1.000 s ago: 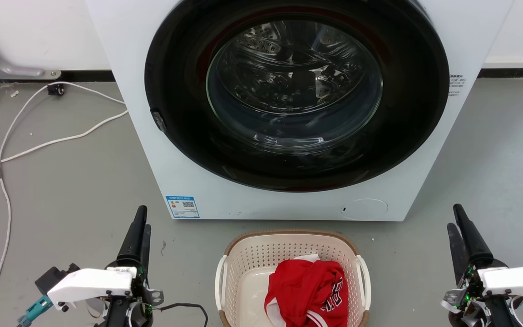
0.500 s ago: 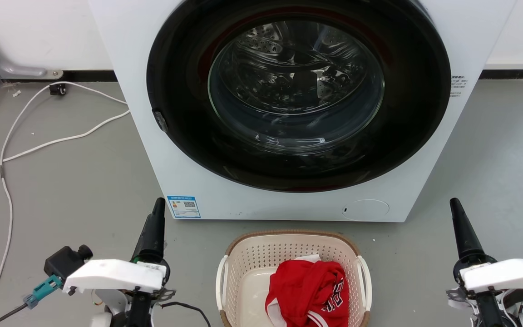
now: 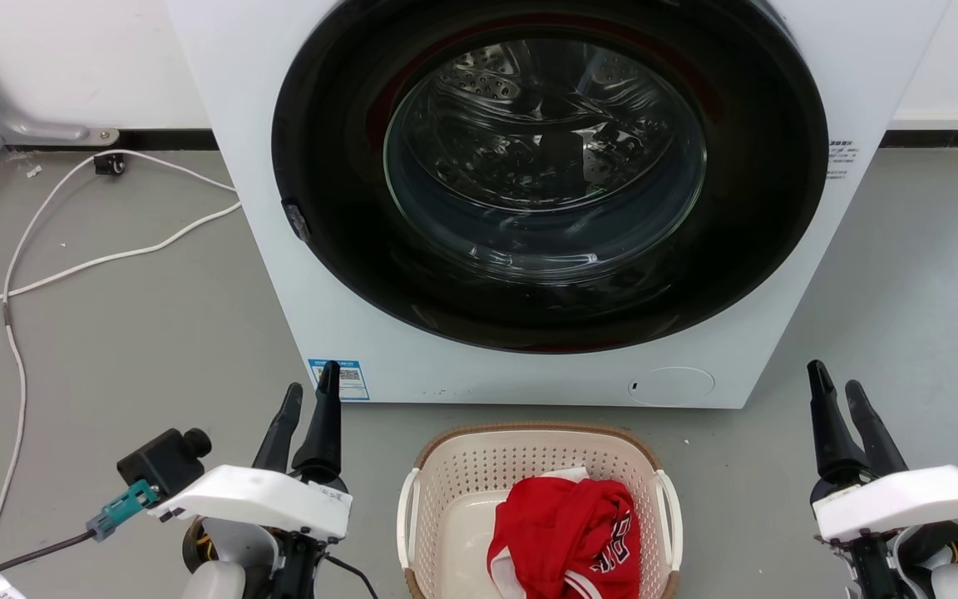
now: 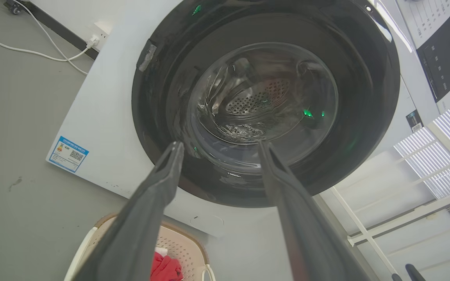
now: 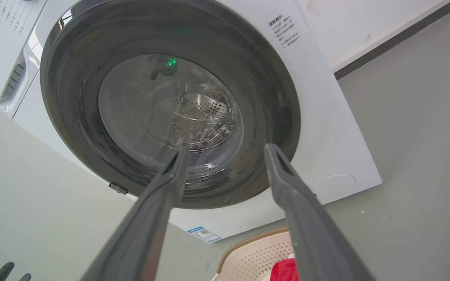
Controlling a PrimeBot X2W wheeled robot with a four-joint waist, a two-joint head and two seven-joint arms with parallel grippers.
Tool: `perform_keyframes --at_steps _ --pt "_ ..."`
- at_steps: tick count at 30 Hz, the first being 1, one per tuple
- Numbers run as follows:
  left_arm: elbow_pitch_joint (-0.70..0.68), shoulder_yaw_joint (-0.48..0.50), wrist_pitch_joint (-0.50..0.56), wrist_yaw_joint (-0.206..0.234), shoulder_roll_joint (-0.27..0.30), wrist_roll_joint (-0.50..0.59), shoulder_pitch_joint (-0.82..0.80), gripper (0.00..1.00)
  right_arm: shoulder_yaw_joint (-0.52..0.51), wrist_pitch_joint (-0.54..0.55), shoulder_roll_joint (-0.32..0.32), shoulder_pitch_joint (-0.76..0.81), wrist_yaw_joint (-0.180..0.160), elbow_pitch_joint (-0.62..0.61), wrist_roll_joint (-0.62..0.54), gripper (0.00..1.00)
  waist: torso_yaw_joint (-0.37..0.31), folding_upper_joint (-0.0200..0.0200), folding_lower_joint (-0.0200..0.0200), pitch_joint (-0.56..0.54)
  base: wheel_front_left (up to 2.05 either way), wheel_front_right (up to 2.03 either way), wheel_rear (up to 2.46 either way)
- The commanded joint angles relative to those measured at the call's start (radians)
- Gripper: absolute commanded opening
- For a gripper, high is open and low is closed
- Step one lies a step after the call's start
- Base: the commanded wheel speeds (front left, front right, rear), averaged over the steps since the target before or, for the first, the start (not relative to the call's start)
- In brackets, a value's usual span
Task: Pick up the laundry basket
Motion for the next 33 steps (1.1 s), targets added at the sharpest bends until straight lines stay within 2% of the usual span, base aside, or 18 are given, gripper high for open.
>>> perform_keyframes --at_steps 1,15,33 --pt "-0.01 -0.008 -0.01 0.004 0.002 0.035 -0.029 1.0 0.003 -0.007 -0.006 -0.019 0.001 -0.018 -0.039 1.0 0.001 0.0 0.0 0.0 0.0 0.0 0.0" --pt "0.0 -0.045 -0.051 0.022 0.003 0.25 -0.035 1.0 0.014 -0.015 -0.008 -0.013 0.002 -0.048 -0.261 1.0 0.005 0.0 0.0 -0.003 0.0 0.0 0.0" --pt "0.028 -0.081 -0.093 0.035 0.006 0.44 -0.048 1.0 0.025 -0.015 -0.002 0.015 0.002 -0.092 -0.479 1.0 0.013 0.0 0.0 -0.007 0.0 0.0 0.0"
